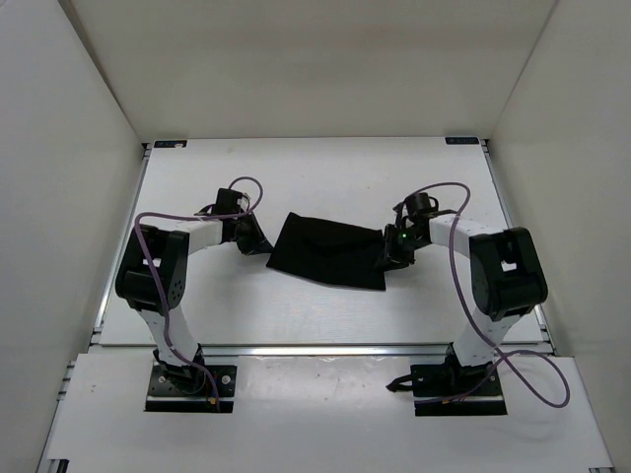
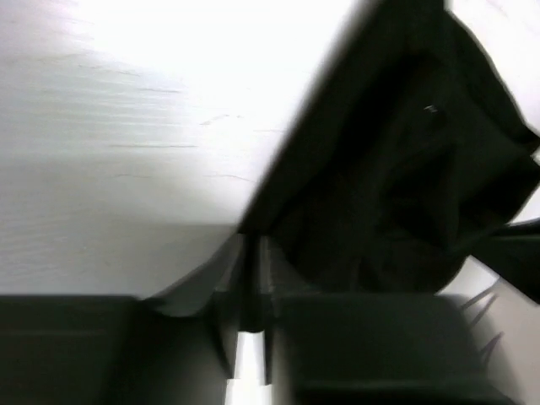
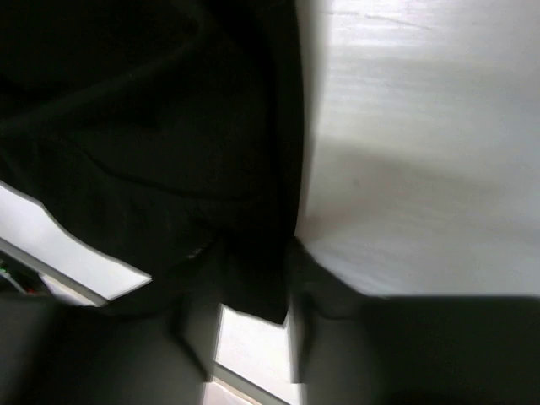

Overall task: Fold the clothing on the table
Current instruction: Fold the skirt

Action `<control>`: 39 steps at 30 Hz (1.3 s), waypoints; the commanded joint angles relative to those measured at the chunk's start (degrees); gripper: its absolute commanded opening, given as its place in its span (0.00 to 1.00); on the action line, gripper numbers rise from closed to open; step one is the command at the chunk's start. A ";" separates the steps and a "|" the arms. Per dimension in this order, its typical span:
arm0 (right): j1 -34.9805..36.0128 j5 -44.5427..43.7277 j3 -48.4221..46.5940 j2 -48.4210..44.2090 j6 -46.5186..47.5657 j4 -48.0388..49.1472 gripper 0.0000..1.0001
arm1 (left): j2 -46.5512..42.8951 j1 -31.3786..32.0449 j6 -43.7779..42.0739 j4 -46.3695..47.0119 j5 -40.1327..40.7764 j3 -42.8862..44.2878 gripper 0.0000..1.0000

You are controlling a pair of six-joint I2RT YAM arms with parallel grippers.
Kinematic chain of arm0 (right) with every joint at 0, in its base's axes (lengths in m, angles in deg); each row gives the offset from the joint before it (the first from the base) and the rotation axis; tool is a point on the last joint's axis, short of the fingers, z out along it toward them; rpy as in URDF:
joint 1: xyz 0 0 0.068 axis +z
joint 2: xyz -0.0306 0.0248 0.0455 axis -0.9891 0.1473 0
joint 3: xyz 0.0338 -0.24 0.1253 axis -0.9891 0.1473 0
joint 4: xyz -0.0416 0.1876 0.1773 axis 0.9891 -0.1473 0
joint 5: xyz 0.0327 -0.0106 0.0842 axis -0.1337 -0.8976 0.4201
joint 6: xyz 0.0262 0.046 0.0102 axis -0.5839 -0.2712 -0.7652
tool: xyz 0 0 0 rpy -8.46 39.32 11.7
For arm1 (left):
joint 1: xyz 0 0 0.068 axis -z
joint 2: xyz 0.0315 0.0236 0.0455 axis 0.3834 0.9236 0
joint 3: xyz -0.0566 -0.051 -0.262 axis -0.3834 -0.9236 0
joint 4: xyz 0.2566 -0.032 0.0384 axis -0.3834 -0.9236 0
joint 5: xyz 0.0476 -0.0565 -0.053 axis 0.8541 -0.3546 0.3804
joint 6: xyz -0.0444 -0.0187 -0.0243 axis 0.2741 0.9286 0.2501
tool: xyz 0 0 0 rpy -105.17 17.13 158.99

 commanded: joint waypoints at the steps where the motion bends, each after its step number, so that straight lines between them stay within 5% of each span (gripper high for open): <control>1: 0.88 -1.66 -1.29 3.60 -1.37 1.97 0.20 | 0.75 0.43 -1.98 -1.49 2.54 0.64 0.07; 3: 0.19 -0.87 -0.42 3.17 -1.02 1.63 0.00 | 0.05 0.60 -1.63 -0.71 1.57 -0.85 0.01; 17: -8.26 -1.65 -9.37 -3.86 12.86 -19.10 0.00 | -11.73 16.07 15.50 15.10 5.87 -14.48 0.00; 26: 1.92 -1.22 -20.89 -3.25 7.51 -22.20 0.00 | -5.84 16.43 16.82 16.52 6.31 -11.93 0.00; 39: 19.16 1.42 -31.33 5.43 -8.93 -10.94 0.00 | -7.33 15.73 18.32 19.42 6.14 -16.23 0.00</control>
